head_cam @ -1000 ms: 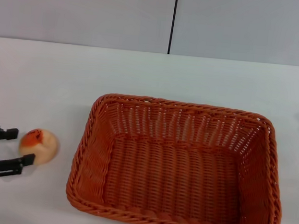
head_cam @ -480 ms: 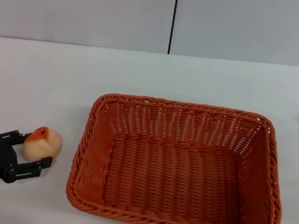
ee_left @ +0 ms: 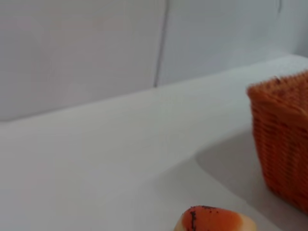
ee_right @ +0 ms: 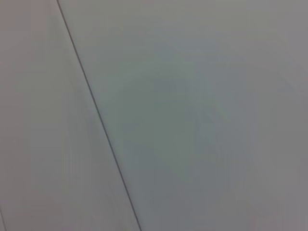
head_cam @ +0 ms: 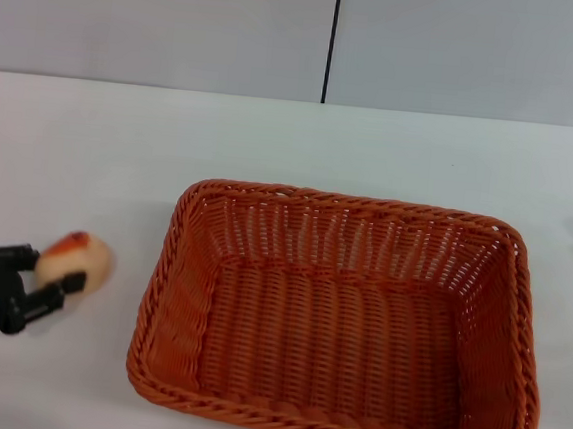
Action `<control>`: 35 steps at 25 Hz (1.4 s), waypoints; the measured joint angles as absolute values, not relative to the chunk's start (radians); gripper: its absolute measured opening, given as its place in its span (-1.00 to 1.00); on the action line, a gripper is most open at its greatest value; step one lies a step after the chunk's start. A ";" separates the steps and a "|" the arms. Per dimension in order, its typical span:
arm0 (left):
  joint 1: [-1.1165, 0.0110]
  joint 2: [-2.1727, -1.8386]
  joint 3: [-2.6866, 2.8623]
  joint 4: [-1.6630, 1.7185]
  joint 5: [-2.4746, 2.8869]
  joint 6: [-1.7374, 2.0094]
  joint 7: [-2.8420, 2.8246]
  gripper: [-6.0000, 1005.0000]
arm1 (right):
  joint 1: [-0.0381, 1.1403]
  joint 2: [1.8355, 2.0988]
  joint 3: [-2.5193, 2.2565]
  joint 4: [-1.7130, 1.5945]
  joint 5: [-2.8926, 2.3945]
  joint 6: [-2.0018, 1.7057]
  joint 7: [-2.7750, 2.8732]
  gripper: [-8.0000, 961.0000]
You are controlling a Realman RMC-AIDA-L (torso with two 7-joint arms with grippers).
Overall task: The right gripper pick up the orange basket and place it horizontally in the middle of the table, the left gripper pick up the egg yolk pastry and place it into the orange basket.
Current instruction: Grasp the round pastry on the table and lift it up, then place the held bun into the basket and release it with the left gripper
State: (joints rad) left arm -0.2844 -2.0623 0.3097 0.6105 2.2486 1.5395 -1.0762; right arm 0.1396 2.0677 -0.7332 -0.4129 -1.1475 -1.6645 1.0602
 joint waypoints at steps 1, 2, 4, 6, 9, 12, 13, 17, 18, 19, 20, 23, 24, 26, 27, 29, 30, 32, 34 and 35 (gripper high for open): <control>-0.282 -2.061 0.298 0.609 2.234 1.543 -1.078 0.00 | 0.140 2.068 -0.733 -0.413 -1.148 -1.664 1.060 0.12; -0.279 -2.060 0.281 0.608 2.215 1.548 -1.080 -0.05 | 0.140 2.068 -0.733 -0.413 -1.148 -1.664 1.060 0.12; -0.275 -2.058 0.254 0.613 2.187 1.564 -1.084 -0.16 | 0.140 2.068 -0.733 -0.413 -1.148 -1.664 1.060 0.12; -0.273 -2.054 0.232 0.624 2.165 1.595 -1.088 -0.23 | 0.141 2.069 -0.733 -0.413 -1.148 -1.664 1.060 0.12; -0.277 -2.049 0.208 0.645 2.134 1.659 -1.098 -0.27 | 0.145 2.069 -0.737 -0.413 -1.149 -1.664 1.060 0.12; -0.285 -2.047 0.199 0.672 2.098 1.748 -1.104 -0.31 | 0.151 2.070 -0.740 -0.413 -1.149 -1.668 1.060 0.12; -0.291 -2.047 0.200 0.680 2.090 1.788 -1.104 -0.32 | 0.154 2.070 -0.741 -0.413 -1.150 -1.670 1.060 0.12; -0.298 -2.047 0.201 0.686 2.083 1.830 -1.105 -0.38 | 0.161 2.072 -0.742 -0.411 -1.155 -1.673 1.060 0.12; -0.308 -2.047 0.202 0.688 2.079 1.866 -1.108 -0.39 | 0.164 2.072 -0.742 -0.407 -1.155 -1.673 1.060 0.12; -0.308 -2.047 0.202 0.688 2.079 1.866 -1.108 -0.41 | 0.168 2.072 -0.742 -0.402 -1.156 -1.673 1.060 0.12; -0.343 -2.059 0.243 0.678 2.073 1.946 -1.113 -0.43 | 0.173 2.072 -0.742 -0.395 -1.156 -1.673 1.060 0.12; -0.371 -2.067 0.329 0.617 2.071 1.969 -1.109 -0.48 | 0.182 2.072 -0.742 -0.384 -1.156 -1.673 1.060 0.12; -0.378 -2.067 0.347 0.601 2.071 1.970 -1.105 -0.49 | 0.183 2.072 -0.742 -0.384 -1.156 -1.673 1.059 0.12; -0.392 -2.067 0.399 0.557 2.070 1.971 -1.092 -0.52 | 0.187 2.073 -0.742 -0.384 -1.157 -1.673 1.059 0.12; -0.402 -2.068 0.442 0.531 2.070 1.971 -1.079 -0.54 | 0.190 2.073 -0.742 -0.383 -1.157 -1.673 1.059 0.12; -0.411 -2.070 0.491 0.507 2.070 1.971 -1.064 -0.57 | 0.195 2.073 -0.742 -0.376 -1.157 -1.670 1.059 0.12; -0.416 -2.071 0.518 0.492 2.070 1.970 -1.058 -0.57 | 0.198 2.073 -0.743 -0.371 -1.157 -1.669 1.059 0.12; -0.424 -2.072 0.548 0.469 2.070 1.960 -1.054 -0.58 | 0.202 2.072 -0.742 -0.366 -1.163 -1.668 1.059 0.12; -0.429 -2.072 0.556 0.450 2.069 1.941 -1.059 -0.58 | 0.204 2.072 -0.741 -0.366 -1.172 -1.667 1.058 0.12; -0.430 -2.072 0.556 0.444 2.069 1.929 -1.061 -0.55 | 0.204 2.072 -0.741 -0.365 -1.177 -1.667 1.058 0.12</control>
State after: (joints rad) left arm -0.4296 -2.0725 0.5556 0.4444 2.0691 1.9294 -1.0611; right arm 0.2044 2.0718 -0.7406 -0.3655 -1.1766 -1.6671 1.0583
